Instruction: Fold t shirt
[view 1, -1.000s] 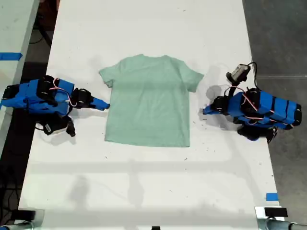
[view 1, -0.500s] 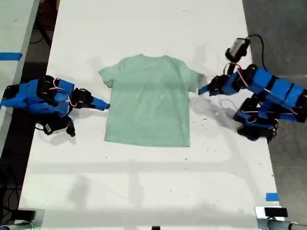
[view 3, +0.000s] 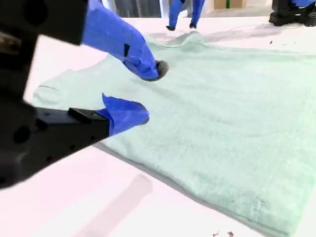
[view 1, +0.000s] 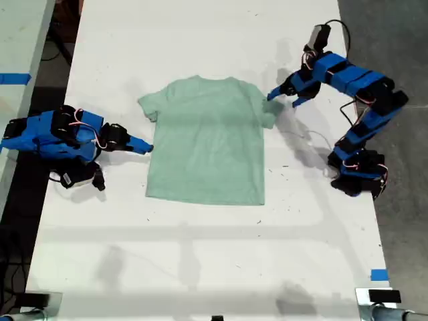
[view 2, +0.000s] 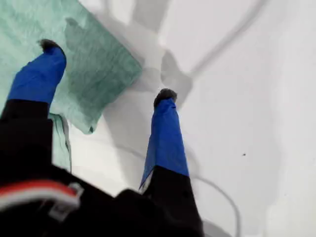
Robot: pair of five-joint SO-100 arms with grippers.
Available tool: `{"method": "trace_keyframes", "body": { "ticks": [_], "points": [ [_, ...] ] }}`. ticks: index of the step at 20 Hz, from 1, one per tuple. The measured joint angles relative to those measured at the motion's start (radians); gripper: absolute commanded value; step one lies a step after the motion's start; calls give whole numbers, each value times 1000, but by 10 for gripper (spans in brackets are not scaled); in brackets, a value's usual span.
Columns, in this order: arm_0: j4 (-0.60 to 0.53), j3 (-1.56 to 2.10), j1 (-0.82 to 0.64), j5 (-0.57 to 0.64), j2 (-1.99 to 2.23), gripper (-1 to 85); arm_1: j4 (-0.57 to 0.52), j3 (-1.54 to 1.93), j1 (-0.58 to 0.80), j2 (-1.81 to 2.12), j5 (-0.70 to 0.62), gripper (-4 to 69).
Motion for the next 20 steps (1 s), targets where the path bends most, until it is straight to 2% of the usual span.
{"method": "trace_keyframes", "body": {
  "ticks": [2, 4, 5, 6, 10, 13, 17, 20],
  "points": [
    [0, 0, 0, 0, 0, 105, -3, -66, -9, -67, -6, 313],
    [0, 0, 0, 0, 0, 105, -9, -110, -5, -115, -9, 150],
    [0, 0, 0, 0, 0, 105, -11, -117, 0, -141, -8, 40],
    [0, 0, 0, 0, 0, 105, -9, -117, 3, -166, 5, 9],
    [0, 0, 0, 0, 0, 105, -11, -84, 37, -149, 52, 9],
    [0, 0, 0, 0, 0, 105, 107, -147, 52, -123, 57, 10],
    [0, 0, 0, 0, 0, 105, 233, -413, -118, -89, 60, 10],
    [0, 0, 0, 0, 0, 105, 215, -483, -310, -72, 86, 10]
  ]
}}
